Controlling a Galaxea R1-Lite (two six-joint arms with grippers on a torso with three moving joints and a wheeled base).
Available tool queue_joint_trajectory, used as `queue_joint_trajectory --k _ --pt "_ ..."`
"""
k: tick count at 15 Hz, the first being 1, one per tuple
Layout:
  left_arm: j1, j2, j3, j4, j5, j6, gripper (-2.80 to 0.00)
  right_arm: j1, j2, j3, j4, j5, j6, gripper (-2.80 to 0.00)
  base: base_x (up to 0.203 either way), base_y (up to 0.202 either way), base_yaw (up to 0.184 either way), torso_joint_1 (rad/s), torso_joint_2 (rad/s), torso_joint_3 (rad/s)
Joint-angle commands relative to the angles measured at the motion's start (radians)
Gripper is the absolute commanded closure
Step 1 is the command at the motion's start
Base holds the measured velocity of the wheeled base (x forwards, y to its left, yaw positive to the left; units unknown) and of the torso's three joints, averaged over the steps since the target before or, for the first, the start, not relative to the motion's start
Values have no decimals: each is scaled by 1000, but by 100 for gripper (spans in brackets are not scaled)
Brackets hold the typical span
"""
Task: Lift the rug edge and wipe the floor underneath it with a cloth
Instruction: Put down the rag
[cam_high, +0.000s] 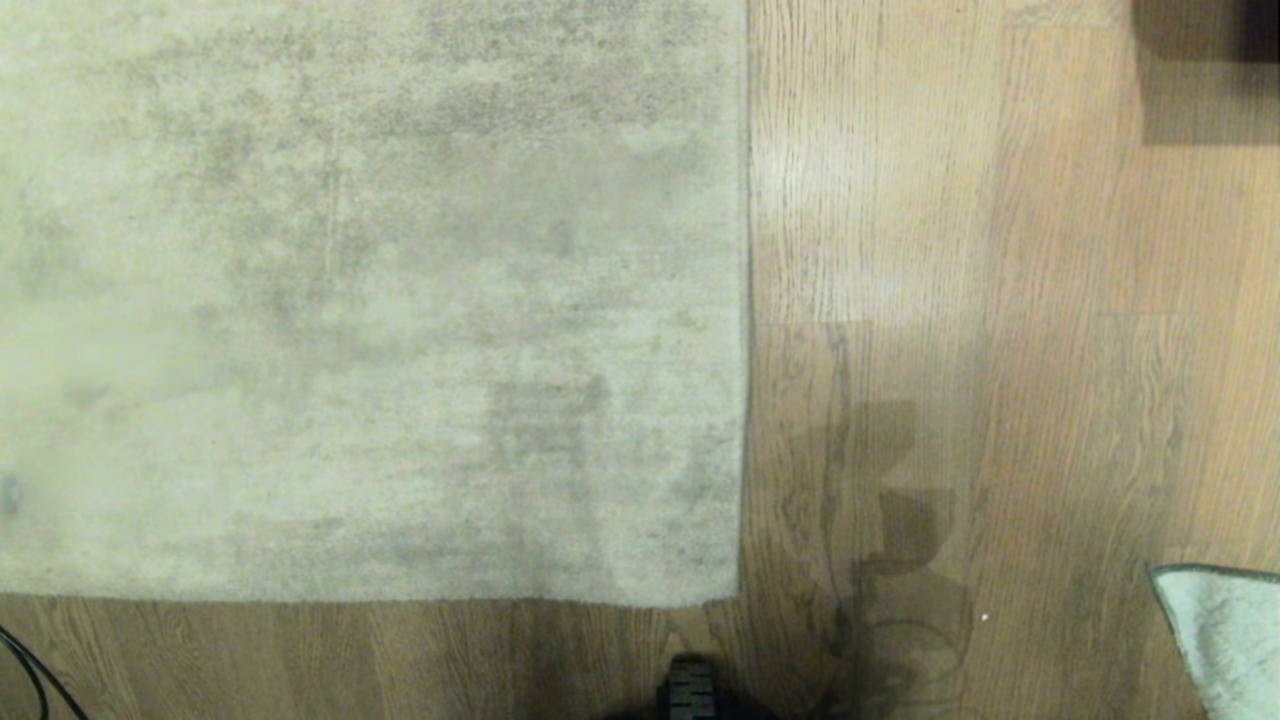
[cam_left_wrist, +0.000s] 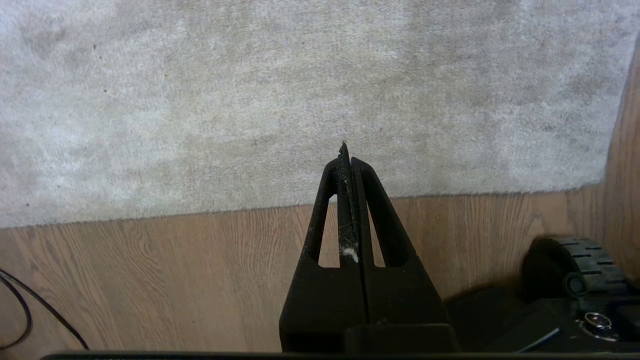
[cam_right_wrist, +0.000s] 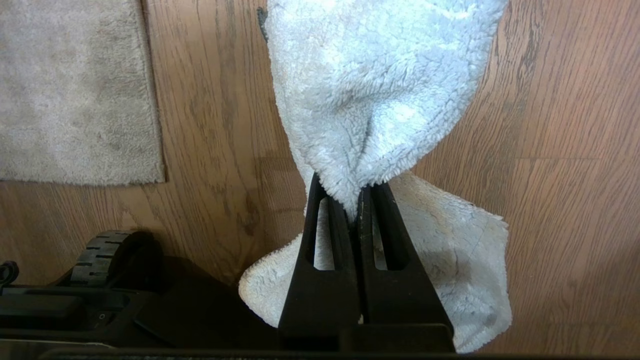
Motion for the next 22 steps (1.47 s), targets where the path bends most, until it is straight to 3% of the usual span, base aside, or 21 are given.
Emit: queue_joint_trajectory --k 1,4,22 --pt "0 0 0 0 1 -28 0 0 0 0 0 0 -1 0 0 0 0 0 0 0" --pt "0 0 0 -2 4 -73 0 0 1 0 0 0 -1 0 0 0 0 0 0 0" --pt "0 0 0 -2 13 -84 0 0 0 0 0 0 -1 0 0 0 0 0 0 0"
